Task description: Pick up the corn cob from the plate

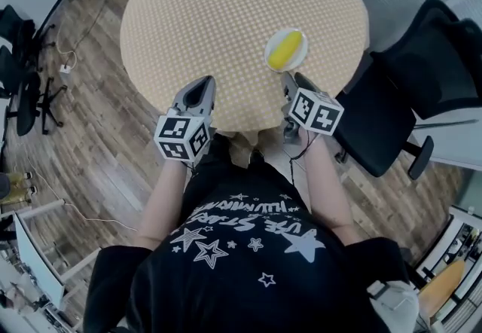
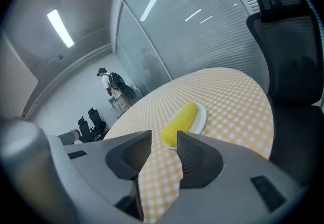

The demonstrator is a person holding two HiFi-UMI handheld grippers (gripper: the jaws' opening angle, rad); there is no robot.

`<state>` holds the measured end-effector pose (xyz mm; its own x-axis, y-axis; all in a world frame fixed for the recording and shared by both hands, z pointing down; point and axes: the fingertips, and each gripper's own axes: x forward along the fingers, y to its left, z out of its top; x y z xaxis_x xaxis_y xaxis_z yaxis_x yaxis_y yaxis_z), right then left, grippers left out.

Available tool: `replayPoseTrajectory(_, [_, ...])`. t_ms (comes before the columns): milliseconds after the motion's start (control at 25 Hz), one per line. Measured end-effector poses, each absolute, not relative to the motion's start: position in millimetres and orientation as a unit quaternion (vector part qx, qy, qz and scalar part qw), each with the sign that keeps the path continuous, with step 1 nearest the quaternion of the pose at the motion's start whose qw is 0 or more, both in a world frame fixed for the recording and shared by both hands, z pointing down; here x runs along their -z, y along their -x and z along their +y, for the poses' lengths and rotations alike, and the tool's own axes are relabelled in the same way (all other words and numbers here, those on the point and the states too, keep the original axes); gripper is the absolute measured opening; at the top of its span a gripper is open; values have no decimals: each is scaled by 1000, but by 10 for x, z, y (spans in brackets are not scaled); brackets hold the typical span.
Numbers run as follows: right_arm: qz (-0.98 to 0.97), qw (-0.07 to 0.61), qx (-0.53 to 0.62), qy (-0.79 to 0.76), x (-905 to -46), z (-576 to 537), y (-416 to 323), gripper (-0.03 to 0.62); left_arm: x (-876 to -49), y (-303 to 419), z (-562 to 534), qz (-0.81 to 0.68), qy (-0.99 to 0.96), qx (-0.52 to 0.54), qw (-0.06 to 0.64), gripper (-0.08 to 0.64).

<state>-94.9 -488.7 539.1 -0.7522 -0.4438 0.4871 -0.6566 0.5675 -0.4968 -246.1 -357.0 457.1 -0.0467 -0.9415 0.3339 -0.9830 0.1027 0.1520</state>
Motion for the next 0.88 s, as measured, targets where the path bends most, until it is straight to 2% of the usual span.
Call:
replayPoseTrajectory(160, [-853,149,-377,-329,-5431,-5084,1239,235,-4579,2796,-3846,-707,-682,-57,181,9])
replayPoseTrajectory(240, [-841,148,-392,-341,-5475,-5172,1378,262,-4576,2951,-3991,-693,-695,-59,181,9])
replayPoseTrajectory(880, [-741,259,-384,-485,-5944,-6006,2060,273,-4735,4158,-4830,-607,-770,-86,176,9])
